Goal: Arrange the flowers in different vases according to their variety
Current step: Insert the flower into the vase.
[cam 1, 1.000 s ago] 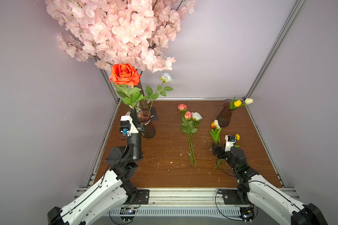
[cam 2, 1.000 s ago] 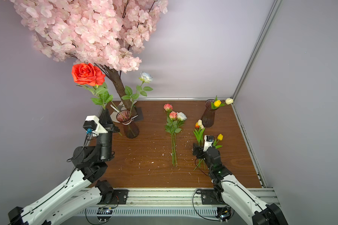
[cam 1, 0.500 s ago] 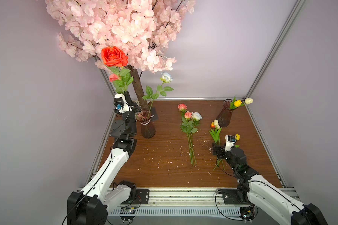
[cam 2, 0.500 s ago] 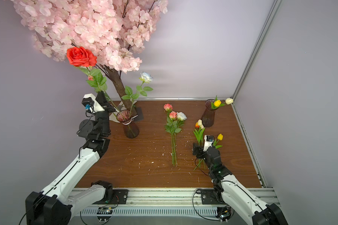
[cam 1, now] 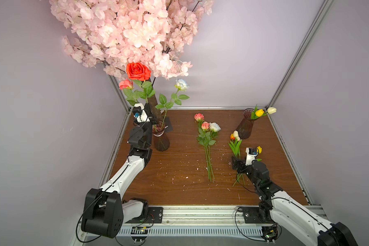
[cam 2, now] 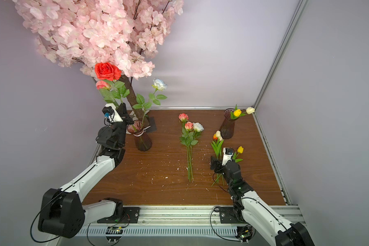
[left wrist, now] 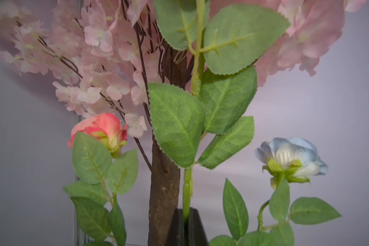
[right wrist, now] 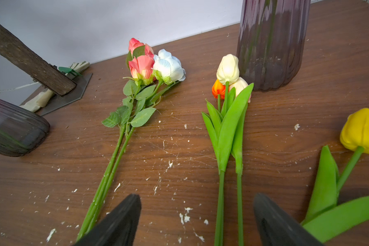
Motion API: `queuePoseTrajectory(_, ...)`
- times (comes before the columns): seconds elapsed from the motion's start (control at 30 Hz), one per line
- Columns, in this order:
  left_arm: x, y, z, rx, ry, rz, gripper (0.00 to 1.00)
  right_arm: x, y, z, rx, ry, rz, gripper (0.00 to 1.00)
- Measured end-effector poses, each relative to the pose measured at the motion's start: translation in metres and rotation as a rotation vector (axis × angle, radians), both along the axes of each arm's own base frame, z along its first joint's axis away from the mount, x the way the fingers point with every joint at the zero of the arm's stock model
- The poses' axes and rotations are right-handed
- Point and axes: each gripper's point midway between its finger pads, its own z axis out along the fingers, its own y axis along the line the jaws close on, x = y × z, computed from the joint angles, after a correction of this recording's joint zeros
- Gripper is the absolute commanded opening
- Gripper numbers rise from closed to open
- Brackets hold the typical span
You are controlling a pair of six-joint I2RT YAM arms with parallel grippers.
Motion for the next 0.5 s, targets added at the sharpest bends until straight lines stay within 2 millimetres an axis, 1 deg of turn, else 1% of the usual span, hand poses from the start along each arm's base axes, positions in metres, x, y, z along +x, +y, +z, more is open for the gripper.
queuePoseTrajectory(0.07,0.001,0.000,-0.020,-0.010,0.041,-0.007,0.00,0.000,0.000,-0.001,-0.001,0.003,0.001,0.90)
queuePoseTrajectory(0.17,0.001,-0.001,-0.042,-0.020,0.085,-0.014,0.00,0.000,0.001,-0.002,-0.001,0.007,0.004,0.90)
queuePoseTrajectory(0.23,0.003,-0.001,-0.049,-0.027,0.100,-0.020,0.00,0.000,0.001,-0.003,-0.002,0.010,0.005,0.90)
queuePoseTrajectory(0.43,0.005,-0.005,-0.060,-0.048,0.124,-0.044,0.00,0.000,0.001,-0.003,-0.001,0.009,0.007,0.90)
queuePoseTrajectory(0.5,0.004,-0.005,-0.066,-0.056,0.135,-0.047,0.03,0.000,0.001,-0.003,-0.001,0.009,0.007,0.90)
